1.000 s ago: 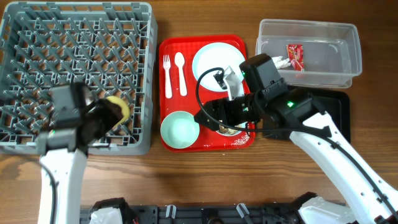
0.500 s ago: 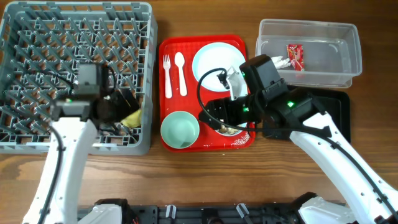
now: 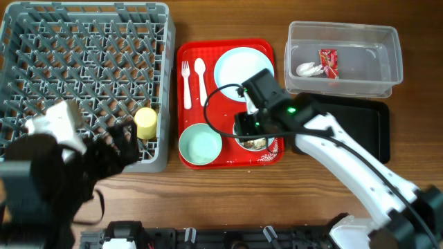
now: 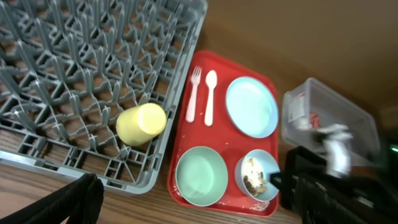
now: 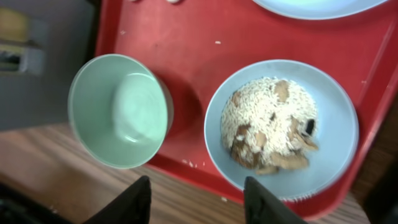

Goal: Sort waste into correct bins and load items into the dishwasher rack
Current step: 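Place the yellow cup in the rack with the left gripper, then grasp the blue rice bowl with the right gripper and tip rice onto black tray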

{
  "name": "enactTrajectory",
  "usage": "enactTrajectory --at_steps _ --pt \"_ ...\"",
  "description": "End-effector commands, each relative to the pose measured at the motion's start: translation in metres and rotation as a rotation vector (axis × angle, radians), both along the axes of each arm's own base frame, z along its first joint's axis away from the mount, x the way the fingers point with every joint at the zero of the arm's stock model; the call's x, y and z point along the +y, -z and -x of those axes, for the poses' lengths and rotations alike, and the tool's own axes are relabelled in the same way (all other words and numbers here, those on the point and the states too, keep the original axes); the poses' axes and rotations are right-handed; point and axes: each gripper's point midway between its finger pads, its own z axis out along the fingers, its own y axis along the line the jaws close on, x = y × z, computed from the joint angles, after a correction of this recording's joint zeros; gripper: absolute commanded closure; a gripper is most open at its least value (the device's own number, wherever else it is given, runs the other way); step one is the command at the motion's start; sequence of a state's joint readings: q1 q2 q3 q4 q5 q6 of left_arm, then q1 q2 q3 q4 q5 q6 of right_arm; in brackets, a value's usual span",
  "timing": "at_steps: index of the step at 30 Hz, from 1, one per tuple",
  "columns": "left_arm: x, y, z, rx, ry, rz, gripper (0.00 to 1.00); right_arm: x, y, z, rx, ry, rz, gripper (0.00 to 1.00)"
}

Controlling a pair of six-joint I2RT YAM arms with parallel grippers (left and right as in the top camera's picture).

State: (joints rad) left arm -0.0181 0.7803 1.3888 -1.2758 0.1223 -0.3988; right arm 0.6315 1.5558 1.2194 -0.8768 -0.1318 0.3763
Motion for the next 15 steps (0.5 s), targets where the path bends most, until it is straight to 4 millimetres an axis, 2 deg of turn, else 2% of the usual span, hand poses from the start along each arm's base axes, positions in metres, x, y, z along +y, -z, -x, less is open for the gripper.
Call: enactTrajectory --at_steps 1,3,7,9,11,13,15 --pt "-0.002 -0.011 0.020 -0.066 0.028 -0.011 0.00 0.009 0.044 -0.003 0.057 0.026 0.085 0.56" --pt "-0.002 -0.013 0.027 -0.080 0.028 -0.011 0.00 0.005 0.065 -0.013 0.064 0.115 0.139 0.55" --pt "-0.002 -0.013 0.027 -0.080 0.029 -0.010 0.00 0.010 0.094 -0.018 0.097 0.135 0.153 0.56" --pt "-0.002 -0.013 0.027 -0.080 0.029 -0.010 0.00 0.010 0.106 -0.018 0.113 0.144 0.168 0.62" --pt "-0.002 -0.013 0.027 -0.079 0.029 -0.010 0.00 0.003 0.116 -0.020 0.117 0.181 0.204 0.80" --pt "-0.002 -0.013 0.027 -0.080 0.029 -0.010 0.00 -0.003 0.115 -0.023 0.115 0.214 0.217 0.96" --pt "-0.002 -0.013 0.027 -0.080 0.029 -0.010 0.00 -0.007 0.109 -0.027 0.111 0.246 0.205 0.96"
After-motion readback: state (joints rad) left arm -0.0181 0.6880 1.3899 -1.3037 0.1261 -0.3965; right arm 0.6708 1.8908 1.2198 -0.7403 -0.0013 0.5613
